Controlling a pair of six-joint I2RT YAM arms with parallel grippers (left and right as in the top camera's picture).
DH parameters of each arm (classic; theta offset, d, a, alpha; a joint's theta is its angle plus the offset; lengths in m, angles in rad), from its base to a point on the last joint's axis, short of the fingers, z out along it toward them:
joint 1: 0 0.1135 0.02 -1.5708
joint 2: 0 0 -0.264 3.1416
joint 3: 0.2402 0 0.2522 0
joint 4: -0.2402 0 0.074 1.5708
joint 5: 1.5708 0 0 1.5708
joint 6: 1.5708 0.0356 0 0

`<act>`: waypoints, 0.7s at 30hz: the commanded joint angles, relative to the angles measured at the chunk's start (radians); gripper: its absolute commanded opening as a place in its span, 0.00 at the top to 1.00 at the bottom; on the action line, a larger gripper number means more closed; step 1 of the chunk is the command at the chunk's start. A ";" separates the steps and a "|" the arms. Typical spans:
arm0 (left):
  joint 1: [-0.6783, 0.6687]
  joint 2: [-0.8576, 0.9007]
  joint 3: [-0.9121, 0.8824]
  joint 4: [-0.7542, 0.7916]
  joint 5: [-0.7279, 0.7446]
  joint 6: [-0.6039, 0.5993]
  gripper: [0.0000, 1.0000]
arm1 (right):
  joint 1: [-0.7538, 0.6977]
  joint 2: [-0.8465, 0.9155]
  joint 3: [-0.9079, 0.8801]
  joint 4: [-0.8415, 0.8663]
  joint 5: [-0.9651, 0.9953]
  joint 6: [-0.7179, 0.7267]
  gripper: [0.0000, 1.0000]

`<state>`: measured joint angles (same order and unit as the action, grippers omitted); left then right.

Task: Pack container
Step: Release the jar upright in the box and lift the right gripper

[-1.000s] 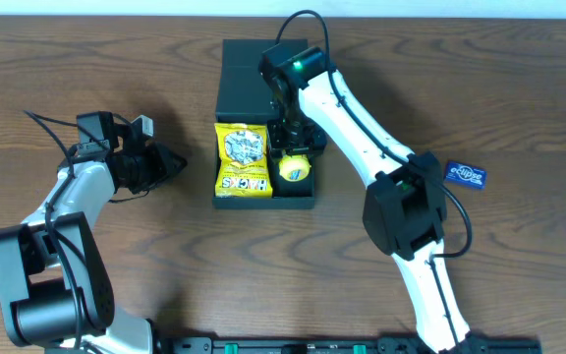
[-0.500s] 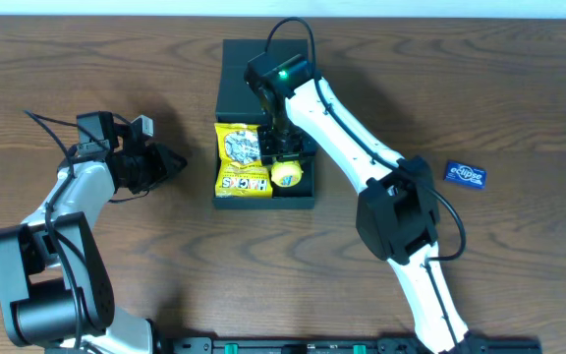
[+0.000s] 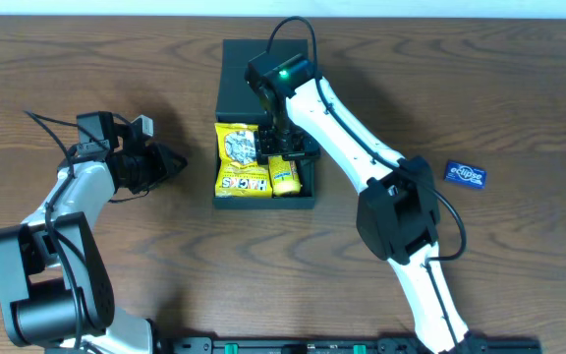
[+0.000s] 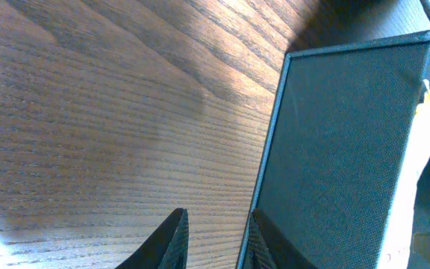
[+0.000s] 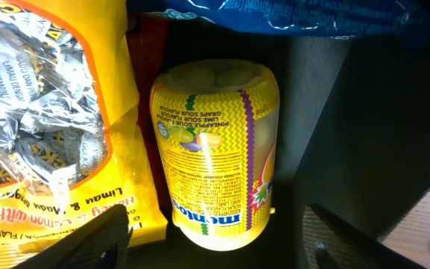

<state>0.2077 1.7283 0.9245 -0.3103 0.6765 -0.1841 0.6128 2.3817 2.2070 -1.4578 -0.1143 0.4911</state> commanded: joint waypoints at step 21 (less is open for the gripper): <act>0.002 0.011 0.023 0.001 0.004 -0.004 0.72 | -0.007 -0.025 -0.019 -0.097 0.115 -0.106 0.98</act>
<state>0.2077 1.7283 0.9245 -0.3099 0.6769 -0.1841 0.6098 2.3814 2.2055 -1.5593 -0.0307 0.4004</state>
